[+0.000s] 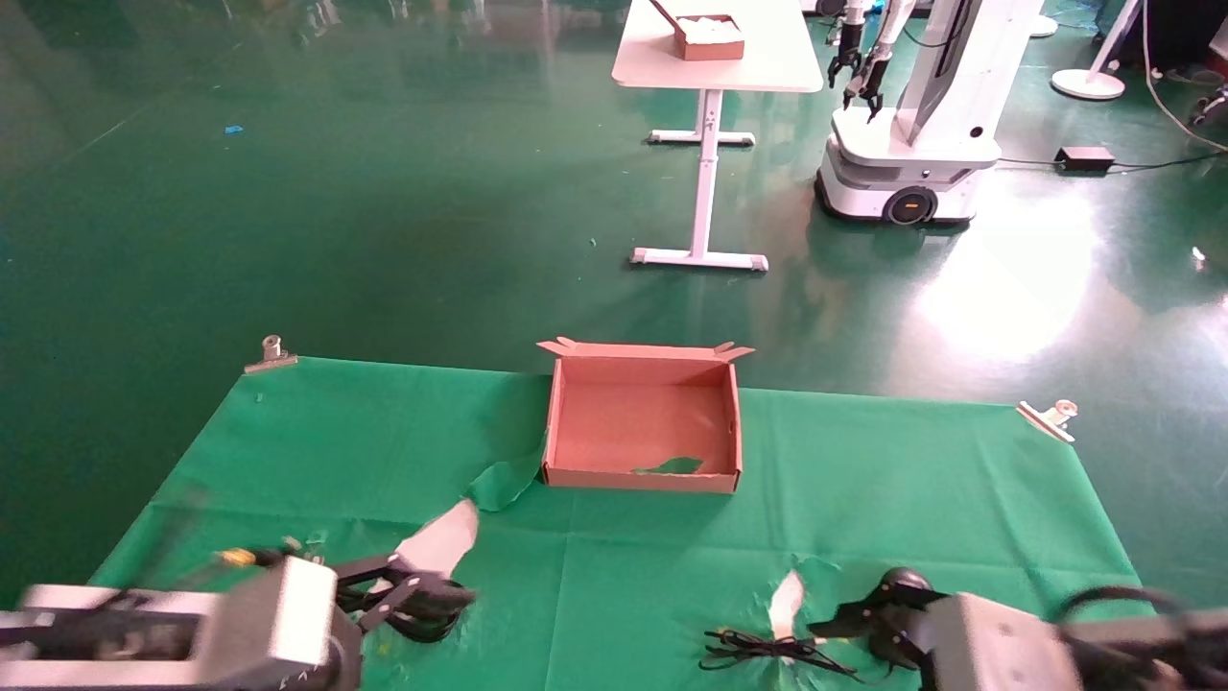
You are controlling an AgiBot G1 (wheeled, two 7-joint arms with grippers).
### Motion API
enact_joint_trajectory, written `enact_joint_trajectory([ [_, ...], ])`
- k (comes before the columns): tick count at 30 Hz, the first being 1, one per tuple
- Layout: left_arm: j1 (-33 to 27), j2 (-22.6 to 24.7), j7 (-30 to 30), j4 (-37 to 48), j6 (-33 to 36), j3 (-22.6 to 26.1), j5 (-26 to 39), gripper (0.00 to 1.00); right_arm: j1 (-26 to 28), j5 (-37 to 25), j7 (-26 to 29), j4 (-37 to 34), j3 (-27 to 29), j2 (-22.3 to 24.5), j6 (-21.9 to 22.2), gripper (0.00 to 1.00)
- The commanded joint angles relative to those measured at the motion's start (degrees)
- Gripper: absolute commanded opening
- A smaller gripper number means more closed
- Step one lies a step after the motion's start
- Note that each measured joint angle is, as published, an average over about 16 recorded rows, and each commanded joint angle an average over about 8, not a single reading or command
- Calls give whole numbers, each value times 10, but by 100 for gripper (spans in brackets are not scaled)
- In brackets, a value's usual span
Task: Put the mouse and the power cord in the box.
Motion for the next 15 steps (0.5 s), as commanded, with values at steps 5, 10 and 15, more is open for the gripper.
enact_joint_trajectory([
  [5,-47,26,-18,-4,-12,54,145,100,41,-104,33,1,-36,-21,1,100],
  [10,-52,32,-20,0,-11,61,162,100,44,-110,34,-2,-38,-25,1,100],
  [15,-55,48,-27,9,-24,76,209,100,48,-109,28,-10,-39,-27,-2,100],
])
